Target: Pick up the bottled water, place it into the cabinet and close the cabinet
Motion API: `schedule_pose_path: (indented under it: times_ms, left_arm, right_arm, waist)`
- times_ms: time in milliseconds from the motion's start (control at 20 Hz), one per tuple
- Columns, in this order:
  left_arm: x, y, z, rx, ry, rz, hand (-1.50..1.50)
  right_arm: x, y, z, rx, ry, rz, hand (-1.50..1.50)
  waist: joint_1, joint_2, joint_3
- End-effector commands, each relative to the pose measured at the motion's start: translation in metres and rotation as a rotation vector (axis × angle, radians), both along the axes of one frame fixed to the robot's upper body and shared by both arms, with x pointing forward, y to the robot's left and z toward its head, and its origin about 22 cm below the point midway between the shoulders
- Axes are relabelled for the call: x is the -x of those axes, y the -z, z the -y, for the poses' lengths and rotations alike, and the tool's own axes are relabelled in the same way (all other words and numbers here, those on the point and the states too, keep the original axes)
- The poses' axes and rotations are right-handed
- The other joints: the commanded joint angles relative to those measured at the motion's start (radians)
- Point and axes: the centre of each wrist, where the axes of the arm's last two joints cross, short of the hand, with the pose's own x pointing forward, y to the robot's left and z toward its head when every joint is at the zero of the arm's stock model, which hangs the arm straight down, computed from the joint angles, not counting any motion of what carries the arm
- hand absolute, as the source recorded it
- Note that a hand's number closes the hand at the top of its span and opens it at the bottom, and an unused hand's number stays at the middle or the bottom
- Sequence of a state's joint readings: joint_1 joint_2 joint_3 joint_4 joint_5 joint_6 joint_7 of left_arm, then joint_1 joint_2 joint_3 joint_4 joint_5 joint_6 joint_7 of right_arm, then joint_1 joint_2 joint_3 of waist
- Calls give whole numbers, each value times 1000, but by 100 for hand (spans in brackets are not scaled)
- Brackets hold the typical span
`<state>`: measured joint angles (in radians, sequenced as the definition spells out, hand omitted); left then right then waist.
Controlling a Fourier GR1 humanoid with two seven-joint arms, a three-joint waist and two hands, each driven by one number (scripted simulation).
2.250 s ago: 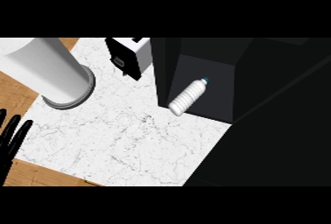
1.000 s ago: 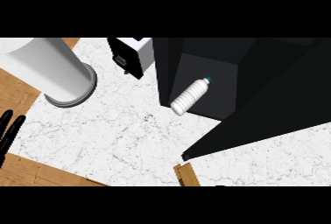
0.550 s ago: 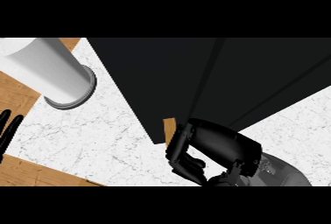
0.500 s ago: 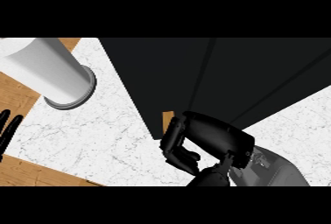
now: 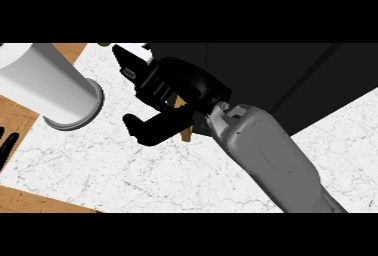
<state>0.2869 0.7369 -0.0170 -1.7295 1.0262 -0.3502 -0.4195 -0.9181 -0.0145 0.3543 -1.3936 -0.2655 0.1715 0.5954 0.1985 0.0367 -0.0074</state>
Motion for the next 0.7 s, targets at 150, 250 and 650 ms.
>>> schedule_pose_path:
  times_ms: [150,250,650]
  left_arm:
    - [9,9,-5,16,-15,4,-150]
    - [12,12,-5,22,-20,-2,-150]
    - [15,7,-15,8,-40,13,-150]
  right_arm:
    - [-44,-16,-16,-75,263,42,150]
    - [-50,-4,-15,-89,300,41,150]
    - [-57,-2,-15,-194,425,0,-150]
  waist:
    - [-17,-1,1]
    - [-25,1,3]
    - [-43,1,4]
